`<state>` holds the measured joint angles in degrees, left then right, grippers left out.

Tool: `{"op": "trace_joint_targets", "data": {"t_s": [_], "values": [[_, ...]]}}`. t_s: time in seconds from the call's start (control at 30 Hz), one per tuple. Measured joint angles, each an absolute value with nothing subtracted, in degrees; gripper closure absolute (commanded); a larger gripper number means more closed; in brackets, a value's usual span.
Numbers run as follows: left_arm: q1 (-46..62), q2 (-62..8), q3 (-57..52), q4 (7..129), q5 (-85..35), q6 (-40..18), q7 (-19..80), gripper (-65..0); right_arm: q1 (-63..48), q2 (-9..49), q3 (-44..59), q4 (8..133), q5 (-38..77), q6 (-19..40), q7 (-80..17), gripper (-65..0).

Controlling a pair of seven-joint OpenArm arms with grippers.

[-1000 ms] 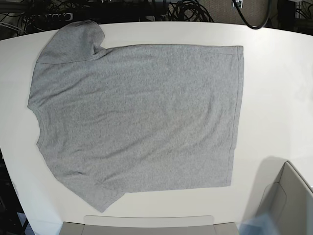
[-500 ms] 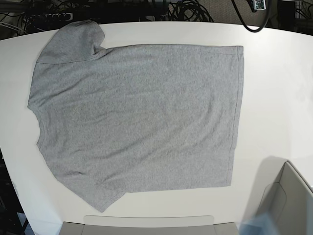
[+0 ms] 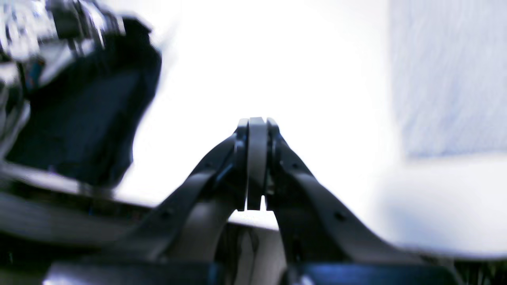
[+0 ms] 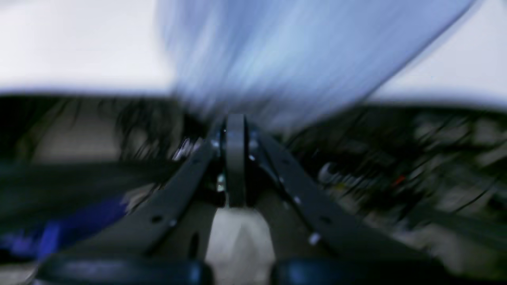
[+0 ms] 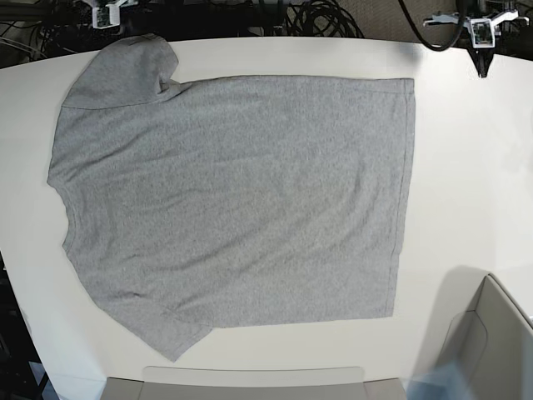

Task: Fold the T-shirt properly
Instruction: 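Move both grippers down toward the shirt's shoulder corners by the collar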

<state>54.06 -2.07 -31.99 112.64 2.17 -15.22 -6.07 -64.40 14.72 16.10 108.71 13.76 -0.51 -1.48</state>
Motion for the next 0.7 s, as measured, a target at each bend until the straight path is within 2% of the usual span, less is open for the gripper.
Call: {"op": "trace_joint_targets", "data": {"t_s": [0.2, 0.27, 0.33, 0.47, 0.63, 0.67, 0.7], "values": [[48.0, -2.6, -31.9, 116.7, 3.0, -15.5, -12.8, -0.4, -63.6, 14.9, 19.8, 117.6, 13.8, 0.1, -1.1, -0.8], [47.7, -2.6, -31.9, 116.7, 3.0, -15.2, -17.2, -1.9, -62.9, 16.7, 19.6, 117.8, 13.8, 0.0, -1.4, -4.8], [47.8, -3.0, -31.0, 116.6, 3.0, -14.9, -19.9, -7.0, -62.8, 19.8, 19.9, 117.6, 14.4, -0.3, -5.2, -9.2], [49.5, -2.8, -30.1, 116.7, 3.0, -15.5, -22.4, -16.6, -59.6, 19.8, 23.5, 117.3, 24.9, 0.2, -10.3, -10.5], [51.1, -4.3, -25.9, 116.6, 2.9, -14.6, -19.7, -20.1, -57.4, 24.6, 30.6, 117.4, 39.6, 0.0, -17.5, -10.8], [51.1, -4.9, -24.6, 116.6, 3.1, -15.9, -18.9, -20.4, -57.2, 25.1, 32.2, 117.4, 41.1, 0.7, -18.2, -10.8], [51.1, -5.7, -23.2, 116.6, 3.2, -15.9, -17.8, -20.7, -56.6, 25.2, 34.5, 117.2, 44.9, 3.9, -20.8, -10.8]]}}
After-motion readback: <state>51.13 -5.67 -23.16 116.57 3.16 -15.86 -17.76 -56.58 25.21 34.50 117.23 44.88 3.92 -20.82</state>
